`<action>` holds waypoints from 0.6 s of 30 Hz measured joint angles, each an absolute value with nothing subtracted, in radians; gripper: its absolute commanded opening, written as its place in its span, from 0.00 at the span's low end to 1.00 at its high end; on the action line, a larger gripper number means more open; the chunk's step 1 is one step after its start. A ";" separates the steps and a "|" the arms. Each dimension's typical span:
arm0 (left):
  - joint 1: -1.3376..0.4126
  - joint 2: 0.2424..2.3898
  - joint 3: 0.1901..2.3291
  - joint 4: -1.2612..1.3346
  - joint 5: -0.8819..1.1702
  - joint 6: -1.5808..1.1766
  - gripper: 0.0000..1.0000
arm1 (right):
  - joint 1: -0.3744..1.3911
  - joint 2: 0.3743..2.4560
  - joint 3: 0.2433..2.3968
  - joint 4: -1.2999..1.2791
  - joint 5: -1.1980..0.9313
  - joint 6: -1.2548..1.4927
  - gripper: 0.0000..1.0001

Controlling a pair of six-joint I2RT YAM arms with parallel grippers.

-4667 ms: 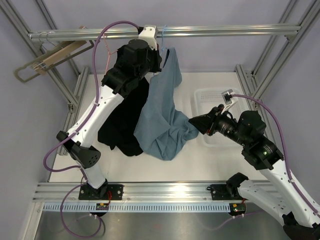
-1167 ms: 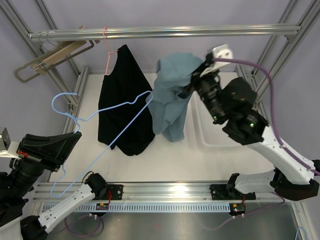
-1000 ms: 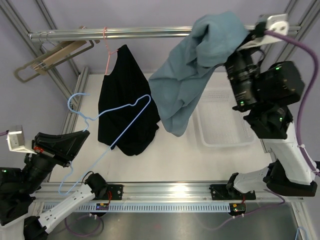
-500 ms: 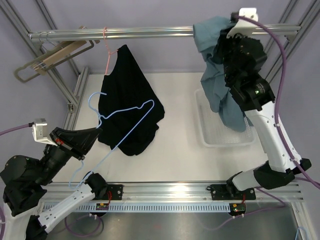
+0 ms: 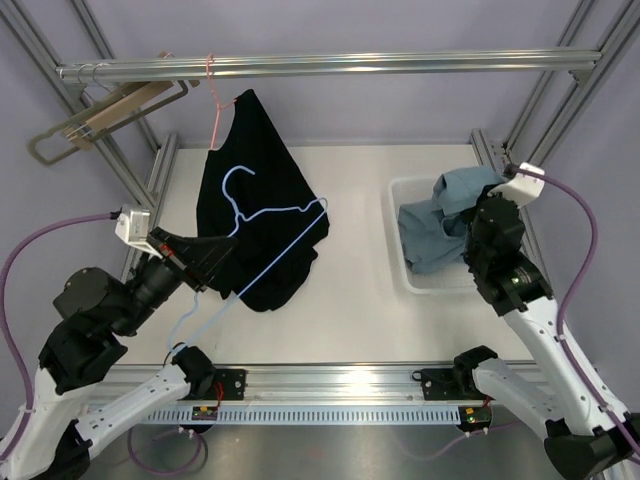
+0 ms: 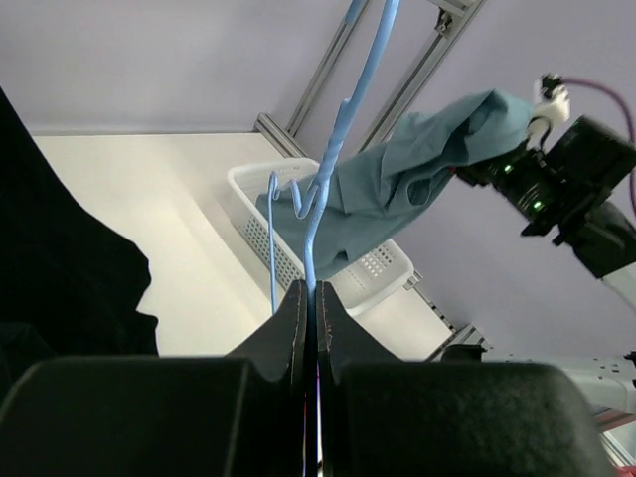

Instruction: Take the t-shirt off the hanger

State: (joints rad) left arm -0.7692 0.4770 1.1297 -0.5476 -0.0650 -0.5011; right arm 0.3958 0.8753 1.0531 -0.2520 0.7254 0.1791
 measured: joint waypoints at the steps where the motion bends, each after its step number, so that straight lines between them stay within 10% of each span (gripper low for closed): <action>1: -0.769 0.491 1.130 -0.543 -0.065 -0.501 0.00 | 0.389 0.862 0.995 -0.242 0.733 0.222 0.00; 6: -0.769 0.587 1.166 -0.534 -0.081 -0.490 0.00 | 0.303 1.021 0.802 -0.275 0.688 0.400 0.17; 8: -0.769 0.625 1.198 -0.530 -0.091 -0.481 0.00 | 0.269 1.100 0.781 -0.304 0.651 0.443 0.36; 9: -0.769 0.645 1.217 -0.530 -0.099 -0.474 0.00 | 0.258 1.118 0.781 -0.322 0.628 0.454 0.70; 12: -0.769 0.706 1.278 -0.512 -0.123 -0.461 0.00 | 0.249 1.097 0.794 -0.363 0.570 0.475 0.99; 18: -0.769 0.865 1.339 -0.422 -0.159 -0.447 0.00 | 0.249 0.819 0.880 -0.450 0.453 0.476 0.98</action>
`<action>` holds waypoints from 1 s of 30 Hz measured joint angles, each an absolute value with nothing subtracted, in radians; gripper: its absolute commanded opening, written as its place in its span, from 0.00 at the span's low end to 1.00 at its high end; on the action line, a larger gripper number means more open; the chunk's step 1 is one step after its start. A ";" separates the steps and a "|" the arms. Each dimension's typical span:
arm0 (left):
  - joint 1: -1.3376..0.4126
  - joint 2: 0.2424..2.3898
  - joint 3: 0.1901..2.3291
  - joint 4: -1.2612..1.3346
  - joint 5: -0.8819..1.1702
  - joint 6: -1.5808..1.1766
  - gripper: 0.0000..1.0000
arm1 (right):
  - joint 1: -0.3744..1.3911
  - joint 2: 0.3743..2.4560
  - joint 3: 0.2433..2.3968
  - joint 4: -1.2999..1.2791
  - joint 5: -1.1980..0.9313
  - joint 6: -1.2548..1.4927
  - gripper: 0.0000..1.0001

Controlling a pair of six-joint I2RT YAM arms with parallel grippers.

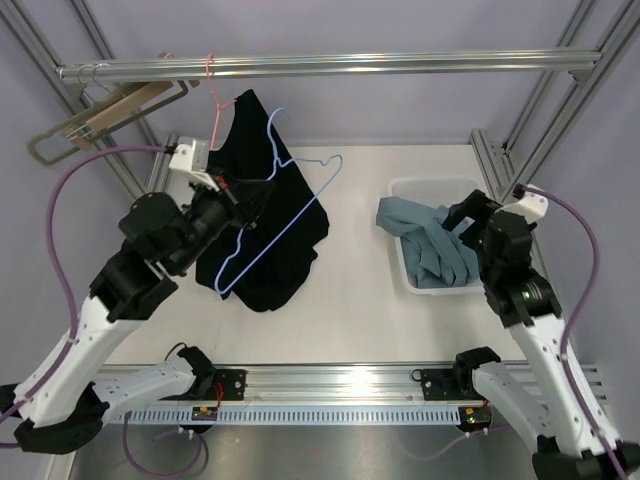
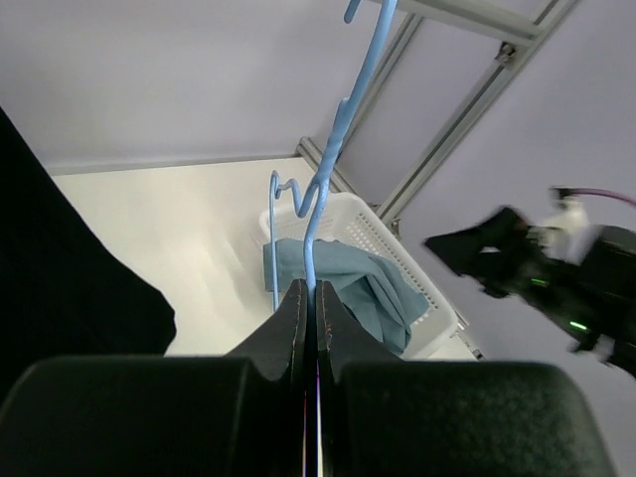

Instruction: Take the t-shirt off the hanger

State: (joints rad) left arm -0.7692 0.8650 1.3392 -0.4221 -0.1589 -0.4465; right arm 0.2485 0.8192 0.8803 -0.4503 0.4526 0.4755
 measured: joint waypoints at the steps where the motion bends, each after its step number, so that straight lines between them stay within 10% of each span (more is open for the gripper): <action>1: -0.769 0.905 1.347 -0.409 -0.165 -0.444 0.00 | 0.249 0.765 0.896 -0.459 0.430 0.476 0.93; 7: -0.769 1.148 1.449 -0.343 -0.177 -0.441 0.00 | 0.249 0.541 0.928 -0.482 0.276 0.479 0.10; 10: -0.769 1.260 1.530 -0.317 -0.182 -0.442 0.00 | 0.249 0.531 0.901 -0.484 0.218 0.485 0.27; 12: -0.769 1.297 1.554 -0.302 -0.184 -0.442 0.00 | 0.249 0.579 0.886 -0.486 0.208 0.476 0.63; 15: -0.769 1.306 1.555 -0.292 -0.185 -0.447 0.00 | 0.249 0.725 0.886 -0.477 0.179 0.456 0.91; 19: -0.769 1.289 1.547 -0.274 -0.191 -0.449 0.00 | 0.249 0.975 0.891 -0.439 0.164 0.431 0.98; 21: -0.769 1.279 1.542 -0.273 -0.191 -0.450 0.00 | 0.249 1.102 0.908 -0.430 0.167 0.419 0.89; 25: -0.769 1.278 1.542 -0.262 -0.186 -0.453 0.00 | 0.249 1.290 0.953 -0.419 0.224 0.402 0.07; 30: -0.769 1.278 1.542 -0.260 -0.181 -0.452 0.00 | 0.249 1.213 0.953 -0.429 0.332 0.416 0.01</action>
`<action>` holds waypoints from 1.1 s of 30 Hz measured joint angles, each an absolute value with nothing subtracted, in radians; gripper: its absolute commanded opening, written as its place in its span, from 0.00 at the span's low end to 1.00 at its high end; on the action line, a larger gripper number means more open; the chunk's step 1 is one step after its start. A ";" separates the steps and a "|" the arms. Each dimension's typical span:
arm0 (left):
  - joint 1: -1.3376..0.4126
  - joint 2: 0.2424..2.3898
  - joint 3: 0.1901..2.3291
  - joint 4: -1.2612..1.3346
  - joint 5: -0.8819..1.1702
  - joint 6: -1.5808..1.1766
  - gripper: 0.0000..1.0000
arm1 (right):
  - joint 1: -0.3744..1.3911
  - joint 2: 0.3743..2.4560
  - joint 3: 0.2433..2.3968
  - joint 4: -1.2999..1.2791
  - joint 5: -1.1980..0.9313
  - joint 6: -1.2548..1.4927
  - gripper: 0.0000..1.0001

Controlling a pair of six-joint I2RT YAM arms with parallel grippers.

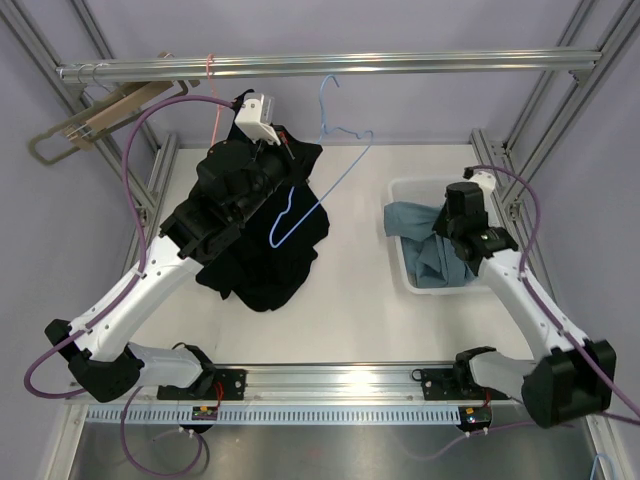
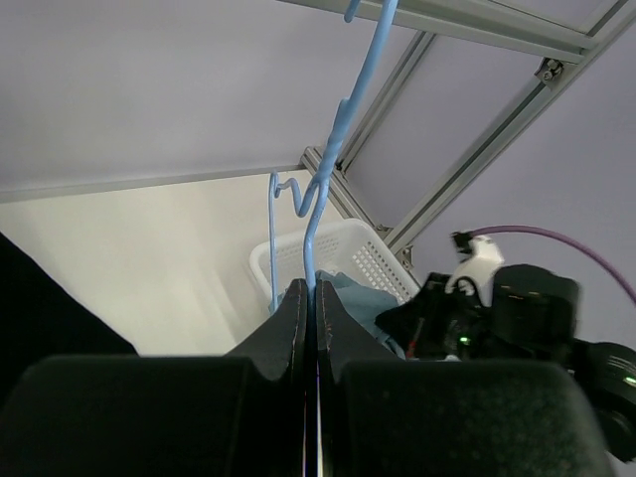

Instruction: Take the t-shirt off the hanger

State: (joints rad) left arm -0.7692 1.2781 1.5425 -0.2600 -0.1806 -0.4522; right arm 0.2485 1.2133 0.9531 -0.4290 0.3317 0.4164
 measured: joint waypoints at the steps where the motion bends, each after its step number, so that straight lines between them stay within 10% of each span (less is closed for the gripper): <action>1: -0.769 1.278 1.542 -0.260 -0.179 -0.452 0.00 | 0.249 1.168 0.953 -0.430 0.349 0.419 0.00; 12: -0.769 1.280 1.544 -0.260 -0.179 -0.440 0.00 | 0.154 1.178 0.931 -0.348 0.488 0.485 0.02; 14: -0.769 1.290 1.558 -0.261 -0.179 -0.440 0.00 | 0.143 1.233 0.896 -0.352 0.484 0.501 0.18; 15: -0.769 1.299 1.568 -0.260 -0.179 -0.439 0.00 | 0.143 1.241 0.888 -0.360 0.479 0.506 0.51; 19: -0.763 1.345 1.613 -0.259 -0.176 -0.437 0.00 | 0.143 1.158 0.882 -0.414 0.447 0.501 0.97; 33: -0.692 1.648 1.941 -0.257 -0.126 -0.436 0.00 | 0.143 0.523 0.903 -0.469 0.100 0.494 0.99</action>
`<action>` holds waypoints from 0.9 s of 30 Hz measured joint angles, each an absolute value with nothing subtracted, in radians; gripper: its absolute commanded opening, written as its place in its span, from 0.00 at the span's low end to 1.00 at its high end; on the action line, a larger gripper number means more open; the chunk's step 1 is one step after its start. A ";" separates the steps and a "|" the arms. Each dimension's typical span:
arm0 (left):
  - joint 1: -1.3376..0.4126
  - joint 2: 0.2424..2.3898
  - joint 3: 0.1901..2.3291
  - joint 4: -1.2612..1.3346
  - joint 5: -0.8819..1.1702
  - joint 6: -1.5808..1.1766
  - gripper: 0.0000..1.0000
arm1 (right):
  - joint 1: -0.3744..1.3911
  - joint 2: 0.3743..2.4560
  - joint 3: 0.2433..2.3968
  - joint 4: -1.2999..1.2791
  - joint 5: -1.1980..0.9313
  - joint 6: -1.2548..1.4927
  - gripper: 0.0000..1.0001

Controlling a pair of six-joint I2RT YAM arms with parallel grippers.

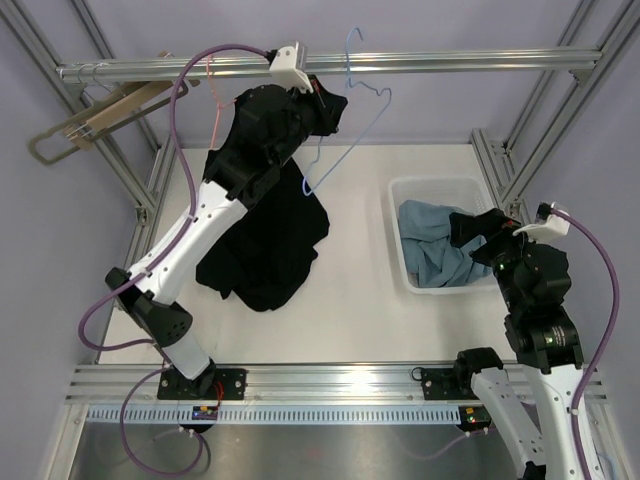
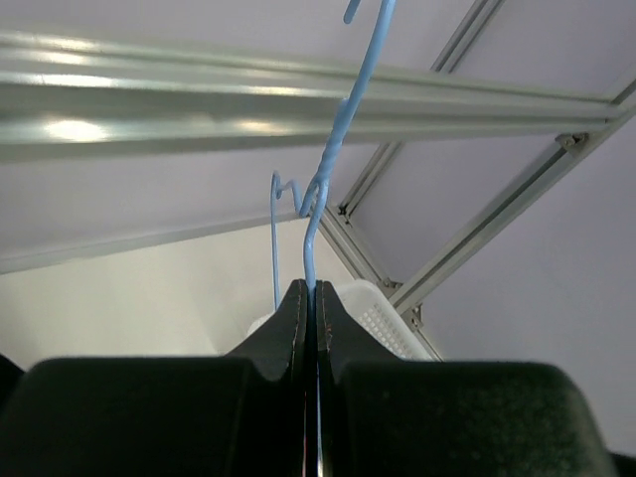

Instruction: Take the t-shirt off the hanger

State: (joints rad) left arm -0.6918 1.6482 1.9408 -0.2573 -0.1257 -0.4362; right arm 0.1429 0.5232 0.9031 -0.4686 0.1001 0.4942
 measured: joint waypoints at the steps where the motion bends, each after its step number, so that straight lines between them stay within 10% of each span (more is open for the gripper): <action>1: -0.685 1.665 1.964 -0.255 -0.123 -0.437 0.00 | 0.143 0.518 0.897 -0.479 0.080 0.495 0.99; 14: -0.659 1.738 1.966 -0.251 -0.089 -0.446 0.03 | 0.143 0.471 0.869 -0.514 -0.077 0.513 1.00; 17: -0.660 1.721 1.887 -0.213 -0.083 -0.448 0.16 | 0.143 0.479 0.862 -0.513 -0.106 0.517 0.99; 21: -0.656 1.681 1.790 -0.217 -0.086 -0.442 0.65 | 0.143 0.504 0.859 -0.495 -0.144 0.523 1.00; 27: -0.652 1.581 1.714 -0.273 -0.087 -0.408 0.76 | 0.143 0.509 0.858 -0.465 -0.203 0.532 0.99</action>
State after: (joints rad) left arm -0.6521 1.5806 1.7138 -0.2726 -0.0868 -0.4080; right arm 0.1429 0.5091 0.8577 -0.4652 -0.2028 0.5323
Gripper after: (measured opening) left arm 0.750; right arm 0.993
